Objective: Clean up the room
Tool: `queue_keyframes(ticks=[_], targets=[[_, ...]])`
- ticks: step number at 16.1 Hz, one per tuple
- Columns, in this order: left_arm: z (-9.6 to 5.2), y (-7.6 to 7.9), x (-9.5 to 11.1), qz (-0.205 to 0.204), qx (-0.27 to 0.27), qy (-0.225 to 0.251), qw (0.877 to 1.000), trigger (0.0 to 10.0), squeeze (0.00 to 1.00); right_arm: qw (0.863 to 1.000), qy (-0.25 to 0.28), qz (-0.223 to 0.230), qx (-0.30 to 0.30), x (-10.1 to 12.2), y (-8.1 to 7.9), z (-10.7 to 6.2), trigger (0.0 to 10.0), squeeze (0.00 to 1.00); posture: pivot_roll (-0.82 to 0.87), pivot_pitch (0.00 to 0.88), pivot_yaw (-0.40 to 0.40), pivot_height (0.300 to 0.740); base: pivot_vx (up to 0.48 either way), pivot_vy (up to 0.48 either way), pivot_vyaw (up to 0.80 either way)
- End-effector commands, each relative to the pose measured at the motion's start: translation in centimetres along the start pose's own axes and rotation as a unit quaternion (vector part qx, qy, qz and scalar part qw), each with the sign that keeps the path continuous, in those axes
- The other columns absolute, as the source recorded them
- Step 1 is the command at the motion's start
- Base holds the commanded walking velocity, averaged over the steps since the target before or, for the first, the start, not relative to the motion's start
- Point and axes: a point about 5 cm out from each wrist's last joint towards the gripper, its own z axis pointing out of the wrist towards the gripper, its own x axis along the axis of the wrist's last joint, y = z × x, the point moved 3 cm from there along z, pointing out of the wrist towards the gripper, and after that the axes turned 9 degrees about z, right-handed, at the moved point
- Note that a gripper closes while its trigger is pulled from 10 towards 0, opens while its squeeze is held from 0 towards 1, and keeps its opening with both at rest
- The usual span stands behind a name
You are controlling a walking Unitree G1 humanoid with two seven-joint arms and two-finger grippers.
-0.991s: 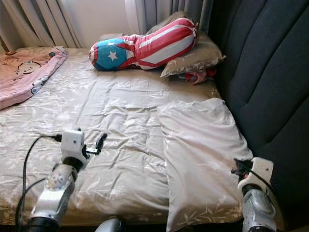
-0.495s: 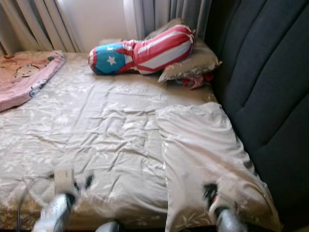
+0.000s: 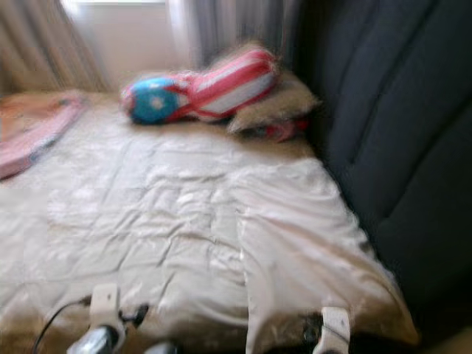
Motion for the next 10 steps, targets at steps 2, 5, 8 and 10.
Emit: queue_keyframes(ticks=[2,5,8,10], targets=[[-0.2,-0.1,-1.1,0.013,-0.005,-0.024,1.0,10.0,0.0,1.0,-0.003,0.031,-0.002,-0.6,-0.2,-0.1,10.0,0.0,-0.04,0.0,0.005,0.684,0.0,0.0,0.0],[-0.5,-0.7,-2.2,0.016,-0.003,-0.044,0.999,10.0,0.0,0.999,-0.023,0.033,-0.012,-2.1,0.1,-0.4,10.0,0.0,-0.04,0.0,0.008,0.714,0.0,0.0,0.0],[-1.2,-1.8,-4.1,0.013,0.005,-0.077,0.997,10.0,0.0,0.997,-0.061,0.037,-0.041,-4.4,1.2,-1.3,10.0,0.0,-0.04,0.0,0.007,0.74,0.0,0.0,0.0],[-1.6,-2.1,-5.1,0.013,0.008,-0.095,0.995,10.0,0.0,0.995,-0.085,0.023,-0.042,-5.8,1.3,-1.7,10.0,0.0,-0.05,0.0,0.003,0.74,0.0,0.0,0.0]])
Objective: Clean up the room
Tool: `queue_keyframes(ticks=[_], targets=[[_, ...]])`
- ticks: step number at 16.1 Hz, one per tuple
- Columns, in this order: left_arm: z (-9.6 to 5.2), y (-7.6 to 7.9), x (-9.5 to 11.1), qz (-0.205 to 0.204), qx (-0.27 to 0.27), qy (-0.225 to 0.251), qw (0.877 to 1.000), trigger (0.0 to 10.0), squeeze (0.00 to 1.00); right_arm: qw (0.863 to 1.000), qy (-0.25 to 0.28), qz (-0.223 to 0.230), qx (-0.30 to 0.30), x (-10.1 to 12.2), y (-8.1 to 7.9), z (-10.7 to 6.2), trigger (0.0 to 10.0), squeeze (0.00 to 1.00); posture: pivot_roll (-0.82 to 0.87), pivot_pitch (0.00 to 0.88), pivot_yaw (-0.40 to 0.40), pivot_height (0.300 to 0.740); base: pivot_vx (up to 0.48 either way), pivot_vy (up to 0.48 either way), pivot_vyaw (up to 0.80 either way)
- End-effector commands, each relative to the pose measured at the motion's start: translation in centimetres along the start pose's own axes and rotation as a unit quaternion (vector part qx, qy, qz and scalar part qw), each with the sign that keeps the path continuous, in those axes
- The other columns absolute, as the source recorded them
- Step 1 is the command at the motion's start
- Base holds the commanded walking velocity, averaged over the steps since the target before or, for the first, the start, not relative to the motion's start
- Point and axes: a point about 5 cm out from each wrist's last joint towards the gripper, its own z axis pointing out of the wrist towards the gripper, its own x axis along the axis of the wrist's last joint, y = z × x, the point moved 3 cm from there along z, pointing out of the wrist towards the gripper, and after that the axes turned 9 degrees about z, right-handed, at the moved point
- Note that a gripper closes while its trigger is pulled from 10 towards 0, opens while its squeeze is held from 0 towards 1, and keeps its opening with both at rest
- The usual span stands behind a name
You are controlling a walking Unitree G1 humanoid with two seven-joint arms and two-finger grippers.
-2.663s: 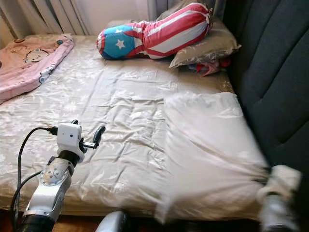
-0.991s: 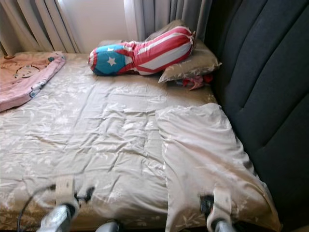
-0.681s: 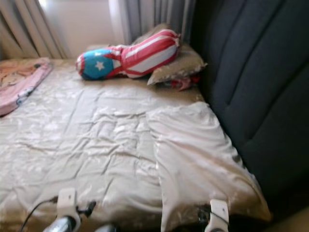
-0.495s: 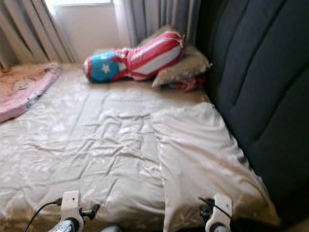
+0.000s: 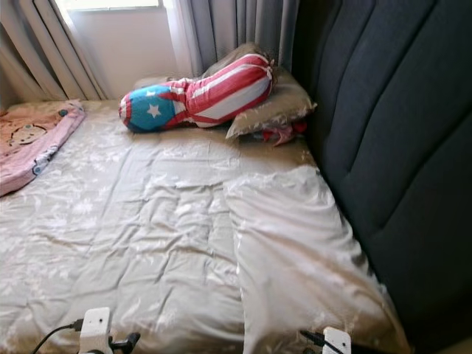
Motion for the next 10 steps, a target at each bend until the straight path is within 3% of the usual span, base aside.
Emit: queue_keyframes(ticks=[1,5,6,8,10], targets=[[-0.3,-0.4,-1.2,0.001,0.002,-0.021,1.0,10.0,0.0,1.0,-0.024,0.0,-0.005,-1.3,0.0,-0.2,10.0,0.0,-0.05,0.0,-0.001,0.74,0.0,0.0,0.0],[-0.5,-0.2,-2.1,0.007,0.005,-0.04,0.999,10.0,0.0,0.999,-0.034,-0.02,-0.004,-1.5,-0.3,-0.1,10.0,0.0,-0.05,0.0,-0.012,0.74,0.0,0.0,0.0],[-0.5,0.4,-2.5,0.009,0.002,-0.046,0.999,10.0,0.0,1.0,-0.011,-0.021,0.001,-0.3,-0.9,0.2,10.0,0.0,-0.05,0.0,-0.017,0.74,0.0,0.0,0.0],[-0.5,1.1,-2.6,0.013,-0.002,-0.047,0.999,10.0,0.0,1.0,-0.005,-0.028,0.001,0.1,-1.0,0.3,10.0,0.0,-0.05,0.0,-0.018,0.74,0.0,0.0,0.0],[-0.4,2.7,-2.5,0.02,-0.011,-0.047,0.999,10.0,0.0,0.999,-0.003,-0.048,0.0,0.4,-1.0,0.3,10.0,0.0,-0.05,0.0,-0.019,0.74,0.0,0.0,0.0]])
